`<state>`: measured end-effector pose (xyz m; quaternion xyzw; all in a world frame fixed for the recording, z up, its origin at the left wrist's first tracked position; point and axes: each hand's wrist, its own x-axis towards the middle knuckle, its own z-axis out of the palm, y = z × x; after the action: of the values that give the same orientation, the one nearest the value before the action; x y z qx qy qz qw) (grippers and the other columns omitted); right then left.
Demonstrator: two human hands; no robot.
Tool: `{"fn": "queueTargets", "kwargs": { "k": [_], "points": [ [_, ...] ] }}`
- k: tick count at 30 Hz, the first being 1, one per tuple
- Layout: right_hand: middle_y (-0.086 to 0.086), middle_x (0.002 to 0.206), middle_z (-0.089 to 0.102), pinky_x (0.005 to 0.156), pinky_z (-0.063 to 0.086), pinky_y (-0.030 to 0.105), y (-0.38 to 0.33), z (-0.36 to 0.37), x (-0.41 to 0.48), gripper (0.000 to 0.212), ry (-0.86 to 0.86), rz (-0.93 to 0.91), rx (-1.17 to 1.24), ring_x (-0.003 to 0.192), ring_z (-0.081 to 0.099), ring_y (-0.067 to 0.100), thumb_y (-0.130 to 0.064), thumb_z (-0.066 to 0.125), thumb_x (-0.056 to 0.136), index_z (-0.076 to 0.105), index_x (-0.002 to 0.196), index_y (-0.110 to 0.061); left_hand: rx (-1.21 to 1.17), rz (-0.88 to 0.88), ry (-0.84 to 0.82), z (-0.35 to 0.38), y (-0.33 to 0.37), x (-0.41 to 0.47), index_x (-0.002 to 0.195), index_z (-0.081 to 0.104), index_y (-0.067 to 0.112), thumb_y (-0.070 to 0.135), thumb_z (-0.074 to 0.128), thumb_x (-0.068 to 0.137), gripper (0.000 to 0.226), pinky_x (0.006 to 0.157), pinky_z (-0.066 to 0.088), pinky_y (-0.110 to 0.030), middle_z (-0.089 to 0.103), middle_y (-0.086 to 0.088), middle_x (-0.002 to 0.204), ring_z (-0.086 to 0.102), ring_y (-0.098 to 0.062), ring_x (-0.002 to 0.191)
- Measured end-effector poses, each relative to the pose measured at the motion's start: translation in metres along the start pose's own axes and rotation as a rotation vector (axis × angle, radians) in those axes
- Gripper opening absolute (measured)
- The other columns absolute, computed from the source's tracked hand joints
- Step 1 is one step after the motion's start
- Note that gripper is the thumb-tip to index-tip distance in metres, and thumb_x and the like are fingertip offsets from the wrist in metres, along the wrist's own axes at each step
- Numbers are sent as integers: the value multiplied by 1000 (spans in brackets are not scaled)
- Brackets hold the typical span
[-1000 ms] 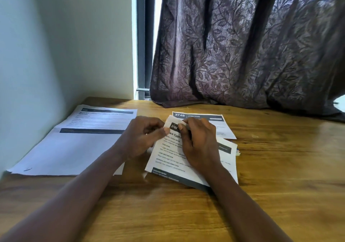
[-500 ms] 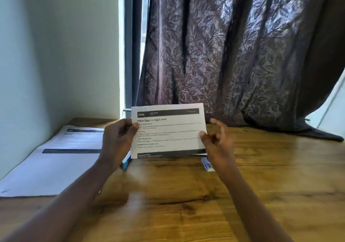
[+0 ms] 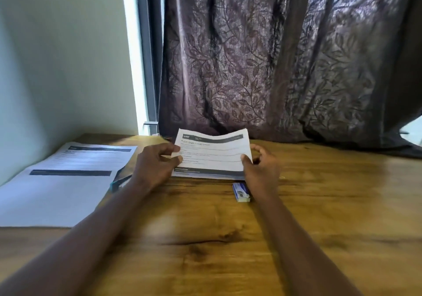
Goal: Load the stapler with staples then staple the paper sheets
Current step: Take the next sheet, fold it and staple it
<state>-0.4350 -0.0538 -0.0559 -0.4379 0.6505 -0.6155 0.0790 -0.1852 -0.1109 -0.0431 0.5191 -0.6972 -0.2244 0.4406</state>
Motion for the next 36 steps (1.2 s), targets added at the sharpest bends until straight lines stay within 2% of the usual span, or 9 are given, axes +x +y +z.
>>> {"fn": "queueTargets", "kwargs": {
  "k": [3, 5, 8, 13, 19, 24, 27, 32, 36],
  "points": [
    [-8, 93, 69, 72, 51, 29, 4, 0, 2, 30, -25, -41, -104, 80, 64, 9, -23, 71, 91, 68, 121, -25, 210, 93, -109, -2, -1, -2, 124, 72, 31, 48, 79, 83, 44, 81, 53, -25, 73, 4, 121, 70, -8, 91],
    [-2, 97, 71, 73, 53, 31, 6, -1, 1, 32, -36, -37, -136, 84, 66, 15, -23, 70, 93, 66, 125, -25, 295, 145, -186, -2, -2, -4, 131, 68, 32, 55, 79, 80, 57, 80, 51, -25, 72, 3, 123, 68, -11, 93],
    [3, 118, 71, 88, 57, 40, 10, -1, 1, 36, -68, -25, -177, 105, 67, 21, -25, 67, 95, 64, 131, -23, 325, 176, -231, -1, -4, -6, 134, 65, 31, 61, 79, 76, 67, 88, 54, -28, 67, 2, 135, 67, -12, 98],
    [1, 134, 58, 102, 49, 38, 13, -7, 2, 43, -167, -11, -228, 121, 57, 20, -37, 60, 96, 58, 138, -26, 404, 224, -265, 0, 1, -8, 124, 71, 27, 52, 80, 81, 51, 95, 47, -27, 52, 3, 151, 62, -14, 107],
    [2, 129, 58, 97, 50, 33, 9, -21, -8, 32, -236, -67, -371, 108, 60, 14, -31, 58, 99, 65, 130, -24, 354, 247, -252, 0, -9, -6, 116, 74, 26, 53, 79, 80, 45, 95, 51, -33, 64, 1, 132, 62, -14, 100],
    [-4, 120, 70, 88, 52, 27, -1, -33, -23, 32, -219, -43, -377, 101, 62, 7, -13, 48, 100, 70, 122, -20, 288, 257, -237, -1, -16, -3, 115, 75, 24, 47, 80, 82, 40, 98, 48, -34, 67, -2, 126, 62, -23, 111],
    [-4, 118, 73, 82, 49, 26, -5, -36, -31, 29, -179, -17, -429, 98, 64, 10, -18, 49, 102, 72, 120, -22, 260, 241, -230, 1, -19, -4, 114, 74, 22, 43, 80, 84, 36, 98, 46, -36, 67, -6, 124, 60, -27, 115],
    [0, 123, 71, 93, 52, 38, -12, -34, -41, 35, -229, -45, -557, 107, 64, 17, -39, 46, 105, 69, 126, -23, 221, 206, -206, 0, -17, -10, 113, 74, 18, 39, 79, 85, 36, 98, 48, -40, 66, -9, 121, 58, -31, 115],
    [1, 124, 70, 86, 50, 34, -12, -33, -42, 39, -249, -68, -591, 103, 63, 16, -38, 39, 108, 67, 129, -23, 247, 194, -185, -1, -13, -14, 113, 73, 16, 37, 78, 87, 34, 99, 47, -42, 65, -11, 125, 56, -32, 118]
  ]
}}
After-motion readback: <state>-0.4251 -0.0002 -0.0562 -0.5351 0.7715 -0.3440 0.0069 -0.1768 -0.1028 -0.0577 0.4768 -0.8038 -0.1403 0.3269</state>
